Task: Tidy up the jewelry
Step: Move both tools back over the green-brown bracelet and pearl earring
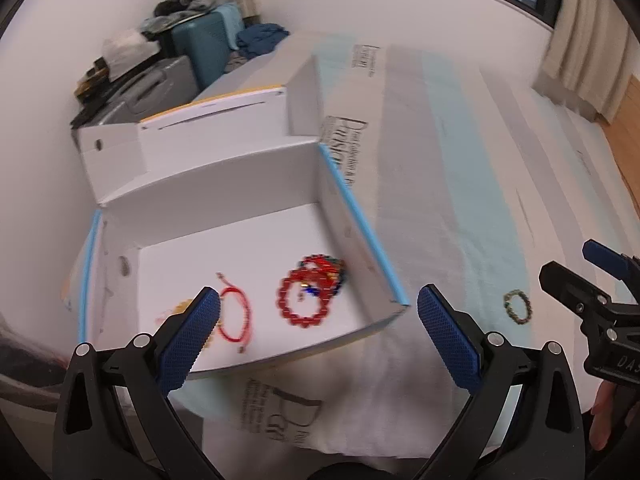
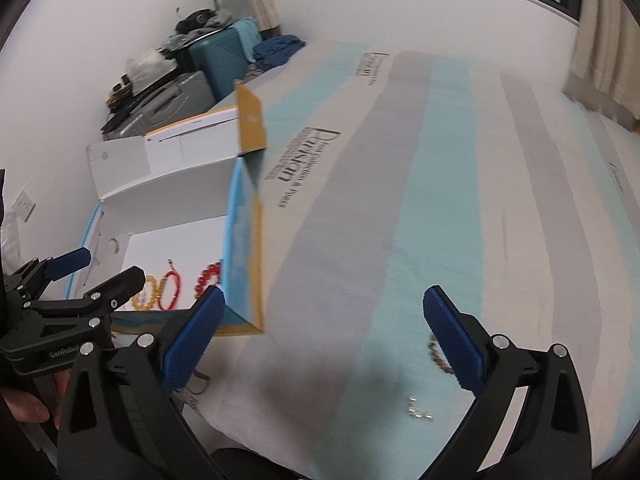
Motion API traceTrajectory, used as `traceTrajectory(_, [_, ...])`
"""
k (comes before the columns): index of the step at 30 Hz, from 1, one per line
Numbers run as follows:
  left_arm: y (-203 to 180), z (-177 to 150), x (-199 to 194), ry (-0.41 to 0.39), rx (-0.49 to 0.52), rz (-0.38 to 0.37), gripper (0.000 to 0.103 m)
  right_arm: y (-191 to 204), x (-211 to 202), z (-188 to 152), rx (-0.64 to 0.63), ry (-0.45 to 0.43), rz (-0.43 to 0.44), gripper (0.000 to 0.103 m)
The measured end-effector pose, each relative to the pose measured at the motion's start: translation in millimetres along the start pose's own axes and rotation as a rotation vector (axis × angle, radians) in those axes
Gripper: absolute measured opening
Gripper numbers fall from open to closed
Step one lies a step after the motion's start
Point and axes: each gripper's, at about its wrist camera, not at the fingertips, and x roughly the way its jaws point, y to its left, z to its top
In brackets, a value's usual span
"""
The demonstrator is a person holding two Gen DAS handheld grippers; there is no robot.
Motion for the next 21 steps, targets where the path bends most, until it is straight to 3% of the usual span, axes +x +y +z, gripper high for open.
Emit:
traceTrajectory(10, [-66,-12,14,0.005,0.079,-0.064,0.097,-64,-6,-23,0.079,-0.010,-0.077,0.095])
traceTrajectory(21, [-136,-44,46,0.060,0.187,-0.128,0.097,-127,21,-59,0.139,0.045,-0.142,0.095])
